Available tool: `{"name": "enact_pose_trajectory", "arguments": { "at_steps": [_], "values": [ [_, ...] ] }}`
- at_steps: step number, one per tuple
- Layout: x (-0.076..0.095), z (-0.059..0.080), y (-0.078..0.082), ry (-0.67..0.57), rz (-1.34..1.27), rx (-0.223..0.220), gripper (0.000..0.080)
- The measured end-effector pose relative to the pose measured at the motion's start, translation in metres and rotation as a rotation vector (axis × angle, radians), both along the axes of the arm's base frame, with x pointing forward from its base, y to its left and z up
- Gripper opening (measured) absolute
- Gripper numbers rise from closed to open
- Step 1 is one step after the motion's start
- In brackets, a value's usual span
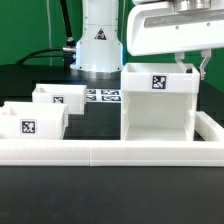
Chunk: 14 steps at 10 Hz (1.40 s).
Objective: Assemble drawer
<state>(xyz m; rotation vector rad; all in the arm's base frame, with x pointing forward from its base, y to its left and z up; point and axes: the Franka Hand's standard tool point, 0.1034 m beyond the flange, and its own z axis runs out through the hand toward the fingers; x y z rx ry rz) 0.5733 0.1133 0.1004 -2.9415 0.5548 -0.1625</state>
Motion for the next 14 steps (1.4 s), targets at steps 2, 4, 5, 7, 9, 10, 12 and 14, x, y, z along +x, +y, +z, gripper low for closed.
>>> {"name": "enact_pose_trajectory", "arguments": {
  "at_steps": [2,4,5,7,9,10,12,14],
  "values": [
    [0.006,-0.002,-0.002,-0.005,-0.125,0.02,0.0044],
    [0.012,-0.001,-0.004,-0.023,-0.222,0.043,0.0048],
    [0.014,0.001,-0.006,-0.025,-0.264,0.058,0.0049],
    [0.017,0.004,-0.002,-0.02,-0.386,0.097,0.0051],
    [0.017,0.005,-0.002,-0.01,-0.462,0.119,0.0051],
    [0.017,0.005,-0.004,0.003,-0.528,0.135,0.0051],
    [0.02,0.006,-0.007,0.025,-0.682,0.184,0.0051],
    [0.024,0.008,-0.009,0.044,-0.811,0.23,0.0051]
  ]
}}
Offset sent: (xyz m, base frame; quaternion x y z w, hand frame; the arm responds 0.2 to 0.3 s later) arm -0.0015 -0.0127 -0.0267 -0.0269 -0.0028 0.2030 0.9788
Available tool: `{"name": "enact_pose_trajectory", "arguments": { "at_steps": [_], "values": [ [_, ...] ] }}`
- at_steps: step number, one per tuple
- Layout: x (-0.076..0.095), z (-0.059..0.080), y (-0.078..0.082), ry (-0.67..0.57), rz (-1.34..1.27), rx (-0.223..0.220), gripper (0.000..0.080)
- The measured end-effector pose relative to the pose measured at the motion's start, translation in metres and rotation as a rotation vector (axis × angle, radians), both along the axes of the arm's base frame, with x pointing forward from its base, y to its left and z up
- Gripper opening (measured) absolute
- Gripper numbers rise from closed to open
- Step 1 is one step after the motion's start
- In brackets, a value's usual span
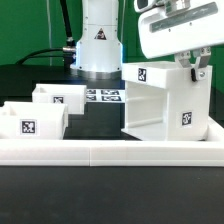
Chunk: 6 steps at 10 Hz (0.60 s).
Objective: Assemble drawer
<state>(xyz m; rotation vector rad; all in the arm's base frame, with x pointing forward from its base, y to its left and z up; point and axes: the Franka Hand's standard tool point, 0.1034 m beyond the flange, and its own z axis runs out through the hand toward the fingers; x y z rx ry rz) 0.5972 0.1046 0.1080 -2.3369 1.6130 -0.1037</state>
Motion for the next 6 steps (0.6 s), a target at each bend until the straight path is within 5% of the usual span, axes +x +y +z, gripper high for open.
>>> {"name": "enact_pose_trajectory", "arguments": {
  "at_steps": [6],
  "values": [
    [0.025,-0.004,0.002,0.067,-0.282,0.108,0.0051]
  ]
}}
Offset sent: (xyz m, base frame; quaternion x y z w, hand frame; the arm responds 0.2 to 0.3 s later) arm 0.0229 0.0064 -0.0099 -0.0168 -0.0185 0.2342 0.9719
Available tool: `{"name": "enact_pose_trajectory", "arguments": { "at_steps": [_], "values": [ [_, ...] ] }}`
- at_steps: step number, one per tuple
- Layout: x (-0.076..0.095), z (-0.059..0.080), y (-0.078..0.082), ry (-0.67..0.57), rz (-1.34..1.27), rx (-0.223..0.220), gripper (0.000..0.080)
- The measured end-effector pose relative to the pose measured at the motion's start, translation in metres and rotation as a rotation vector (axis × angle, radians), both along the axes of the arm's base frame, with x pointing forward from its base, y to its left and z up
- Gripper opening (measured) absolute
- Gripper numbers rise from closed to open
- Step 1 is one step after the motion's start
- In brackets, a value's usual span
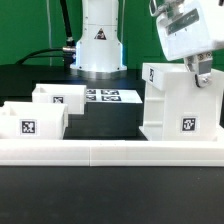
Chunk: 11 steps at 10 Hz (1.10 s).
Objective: Assemble drawer
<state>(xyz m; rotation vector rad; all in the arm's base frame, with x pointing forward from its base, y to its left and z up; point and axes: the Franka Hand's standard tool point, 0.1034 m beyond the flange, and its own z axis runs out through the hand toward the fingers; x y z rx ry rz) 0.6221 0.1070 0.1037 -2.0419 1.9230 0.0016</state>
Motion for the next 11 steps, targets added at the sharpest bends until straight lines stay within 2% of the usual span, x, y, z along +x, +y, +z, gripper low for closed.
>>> {"name": "enact_pose_trajectory", "arguments": {
  "at_steps": [3,6,7,8,9,10,11],
  "values": [
    [0.018,0.001,-0.002,0.007,-0.006,0.015,0.0051],
    [0.024,-0.003,0.0,0.044,0.001,0.033,0.0051],
    [0.023,-0.003,0.0,0.043,0.006,0.031,0.0142],
    [0.024,-0.002,0.001,0.04,0.008,0.031,0.0142],
    [0.025,-0.001,0.001,0.036,0.009,0.03,0.0327],
    [0.025,0.0,0.001,0.018,0.057,0.018,0.0327],
    [0.02,0.003,-0.001,-0.007,0.155,-0.005,0.0511]
  ]
}}
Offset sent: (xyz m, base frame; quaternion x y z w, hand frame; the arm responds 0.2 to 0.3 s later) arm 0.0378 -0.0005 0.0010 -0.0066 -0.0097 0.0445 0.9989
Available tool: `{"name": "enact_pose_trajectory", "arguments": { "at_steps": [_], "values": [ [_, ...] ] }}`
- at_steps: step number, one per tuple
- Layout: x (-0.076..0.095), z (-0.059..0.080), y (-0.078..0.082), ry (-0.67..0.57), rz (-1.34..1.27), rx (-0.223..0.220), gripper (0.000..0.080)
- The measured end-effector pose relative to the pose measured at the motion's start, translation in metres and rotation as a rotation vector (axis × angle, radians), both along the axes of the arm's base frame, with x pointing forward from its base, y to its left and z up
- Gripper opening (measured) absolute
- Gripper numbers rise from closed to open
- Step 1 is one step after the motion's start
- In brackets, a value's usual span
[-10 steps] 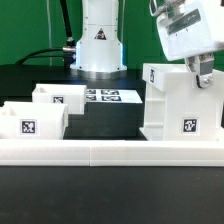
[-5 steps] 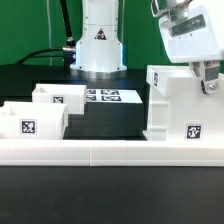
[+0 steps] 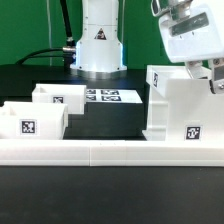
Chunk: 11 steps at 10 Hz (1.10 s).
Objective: Assemble drawer
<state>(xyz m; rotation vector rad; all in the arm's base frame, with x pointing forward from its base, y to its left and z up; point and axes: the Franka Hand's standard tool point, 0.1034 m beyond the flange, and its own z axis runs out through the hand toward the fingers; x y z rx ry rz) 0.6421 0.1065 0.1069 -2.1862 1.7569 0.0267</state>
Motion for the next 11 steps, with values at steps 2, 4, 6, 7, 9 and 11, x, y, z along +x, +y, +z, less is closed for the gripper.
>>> {"name": "enact_pose_trajectory", "arguments": {
  "at_steps": [2,4,6,7,9,11],
  "values": [
    [-0.012,0.012,-0.008,-0.051,0.174,-0.04,0.064],
    [-0.023,0.036,-0.025,-0.132,0.379,-0.087,0.0647],
    [-0.027,0.043,-0.047,-0.19,0.519,-0.119,0.0649],
    [-0.028,0.04,-0.044,-0.182,0.519,-0.113,0.0649],
    [-0.028,0.04,-0.044,-0.187,0.541,-0.119,0.0649],
    [-0.037,0.04,-0.057,-0.203,0.738,-0.14,0.0649]
  ]
}}
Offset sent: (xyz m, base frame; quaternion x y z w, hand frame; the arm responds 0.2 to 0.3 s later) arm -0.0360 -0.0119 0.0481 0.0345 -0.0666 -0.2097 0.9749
